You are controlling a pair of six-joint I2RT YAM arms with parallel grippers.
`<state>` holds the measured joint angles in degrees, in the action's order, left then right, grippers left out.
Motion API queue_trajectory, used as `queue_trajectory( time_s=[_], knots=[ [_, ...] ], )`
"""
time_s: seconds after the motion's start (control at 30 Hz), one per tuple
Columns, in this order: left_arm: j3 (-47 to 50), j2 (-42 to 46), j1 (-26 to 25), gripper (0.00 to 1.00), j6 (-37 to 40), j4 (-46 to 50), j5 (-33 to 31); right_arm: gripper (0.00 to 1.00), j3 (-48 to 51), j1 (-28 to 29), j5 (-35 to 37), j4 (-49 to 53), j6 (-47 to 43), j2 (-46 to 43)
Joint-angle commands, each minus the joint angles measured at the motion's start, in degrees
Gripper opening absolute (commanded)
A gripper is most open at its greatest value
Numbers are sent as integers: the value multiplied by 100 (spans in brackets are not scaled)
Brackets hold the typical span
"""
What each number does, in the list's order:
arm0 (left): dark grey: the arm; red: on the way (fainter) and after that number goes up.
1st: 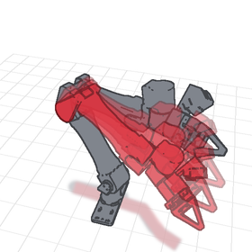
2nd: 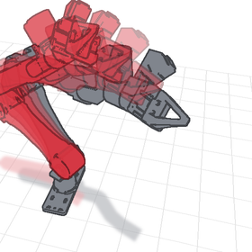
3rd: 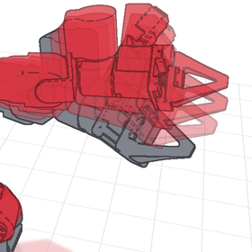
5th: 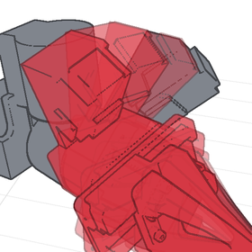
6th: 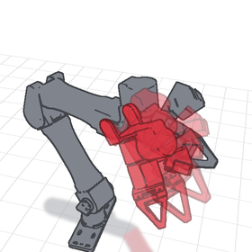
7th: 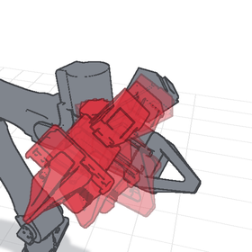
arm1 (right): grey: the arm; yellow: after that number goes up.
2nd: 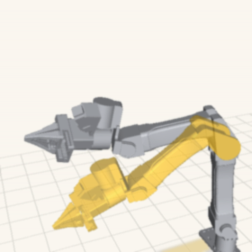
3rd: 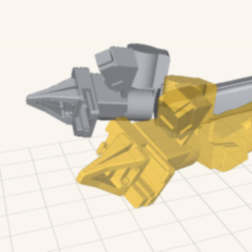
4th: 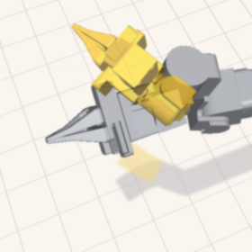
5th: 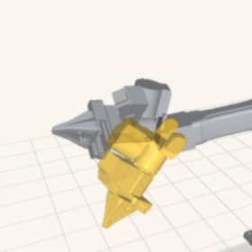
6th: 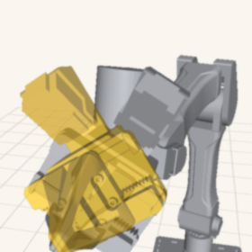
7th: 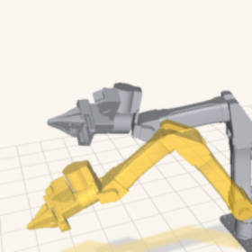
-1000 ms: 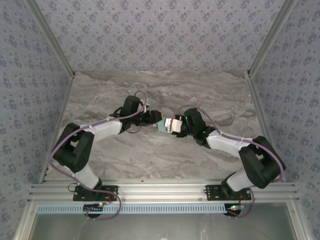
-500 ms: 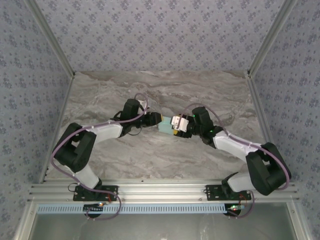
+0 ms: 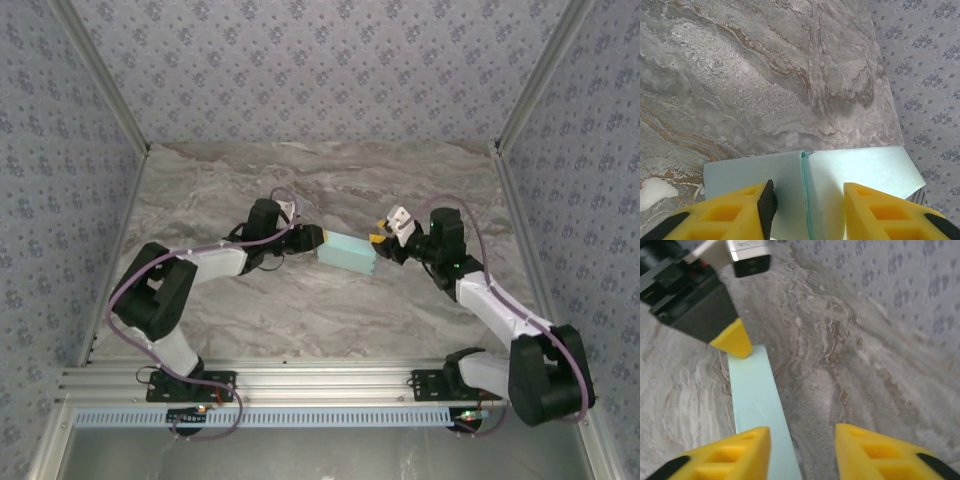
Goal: Fold the paper box
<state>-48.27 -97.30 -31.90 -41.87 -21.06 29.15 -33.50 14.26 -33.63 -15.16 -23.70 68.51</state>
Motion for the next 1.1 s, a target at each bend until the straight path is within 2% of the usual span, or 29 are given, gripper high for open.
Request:
queue_trajectory(
  time_s=[0.0,0.1,0.13,0.23,0.33,0.43,0.53,0.67,0.73,0.83,1.07],
  knots=[
    [129,-446,-12,40,238,1186,-493,36,-24,-73,-377,-653,503,411],
    [69,-435,-15,40,284,1305,-515,29,151,-66,-507,-1137,663,855],
    [64,-426,-12,40,297,1334,-526,20,124,-10,-552,-995,473,819],
    [7,-438,2,40,349,1430,-509,22,396,170,-167,-1157,430,598],
    [-123,-506,29,41,449,1587,-420,24,500,163,-153,-1114,757,383],
    [-235,-545,56,41,577,1721,-353,17,337,134,44,-629,1585,171],
    [-362,-629,71,41,757,1907,-314,18,54,92,301,-129,2255,-40],
    [-486,-735,92,41,864,2027,-235,15,-315,105,517,846,2171,192],
    [-499,-746,95,41,873,2040,-210,12,-110,86,676,847,2286,340],
    [-515,-758,115,42,882,2076,-215,10,329,20,645,338,2749,395],
    [-549,-791,145,43,943,2167,-191,9,195,-36,639,1011,2865,256]
  ],
)
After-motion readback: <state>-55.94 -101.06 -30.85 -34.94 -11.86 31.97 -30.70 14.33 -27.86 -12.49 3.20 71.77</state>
